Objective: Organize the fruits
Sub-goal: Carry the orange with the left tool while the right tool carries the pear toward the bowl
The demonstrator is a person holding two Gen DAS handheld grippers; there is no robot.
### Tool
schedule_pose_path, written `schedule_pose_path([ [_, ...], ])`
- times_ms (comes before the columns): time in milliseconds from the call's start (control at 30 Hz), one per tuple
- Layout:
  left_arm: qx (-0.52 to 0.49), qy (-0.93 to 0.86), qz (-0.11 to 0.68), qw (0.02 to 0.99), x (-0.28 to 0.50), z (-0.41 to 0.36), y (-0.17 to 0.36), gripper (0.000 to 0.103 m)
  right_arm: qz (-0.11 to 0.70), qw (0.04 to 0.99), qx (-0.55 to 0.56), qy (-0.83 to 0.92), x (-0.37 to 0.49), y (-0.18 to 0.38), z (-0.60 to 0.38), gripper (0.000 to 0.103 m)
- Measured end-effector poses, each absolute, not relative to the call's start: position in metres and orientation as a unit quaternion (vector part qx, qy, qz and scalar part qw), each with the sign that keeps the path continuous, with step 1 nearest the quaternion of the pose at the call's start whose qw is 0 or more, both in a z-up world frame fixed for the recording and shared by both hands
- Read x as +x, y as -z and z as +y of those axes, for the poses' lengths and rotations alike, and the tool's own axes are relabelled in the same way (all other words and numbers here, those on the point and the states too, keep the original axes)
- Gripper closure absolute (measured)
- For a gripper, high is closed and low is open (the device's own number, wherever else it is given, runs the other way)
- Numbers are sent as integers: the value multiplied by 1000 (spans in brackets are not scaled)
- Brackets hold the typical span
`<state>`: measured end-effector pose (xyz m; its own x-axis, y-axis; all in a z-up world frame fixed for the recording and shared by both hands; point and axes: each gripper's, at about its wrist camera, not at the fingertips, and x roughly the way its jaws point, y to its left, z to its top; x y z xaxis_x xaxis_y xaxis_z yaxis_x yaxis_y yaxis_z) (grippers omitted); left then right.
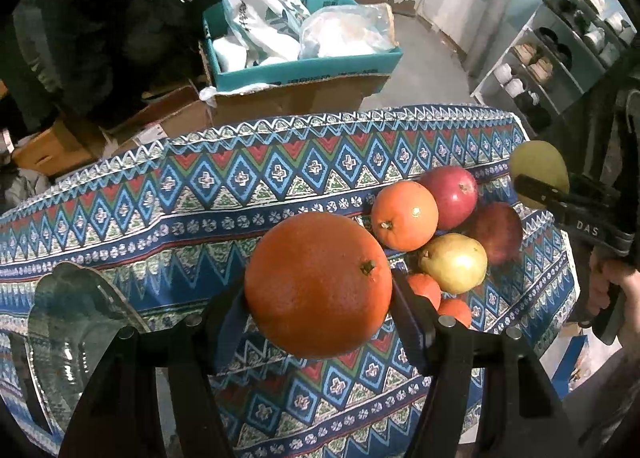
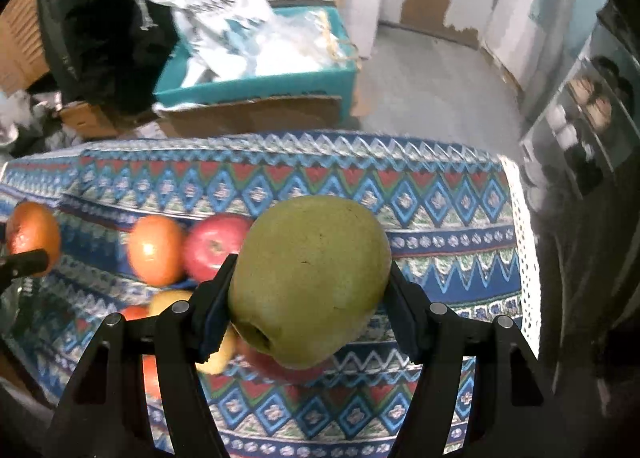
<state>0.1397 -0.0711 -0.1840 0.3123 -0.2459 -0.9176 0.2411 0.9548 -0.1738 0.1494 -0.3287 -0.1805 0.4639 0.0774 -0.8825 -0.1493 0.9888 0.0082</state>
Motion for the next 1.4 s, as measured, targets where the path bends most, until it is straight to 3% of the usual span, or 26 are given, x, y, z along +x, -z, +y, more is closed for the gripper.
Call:
schedule_pose_path([
  [767,-20,142,518,844,82,-8,120,35,446,868,-45,-213,111,107,-196,36],
  [1400,-52,79,511,854,60,79,129,35,448,840,-71,-298,110,107,-76,36],
])
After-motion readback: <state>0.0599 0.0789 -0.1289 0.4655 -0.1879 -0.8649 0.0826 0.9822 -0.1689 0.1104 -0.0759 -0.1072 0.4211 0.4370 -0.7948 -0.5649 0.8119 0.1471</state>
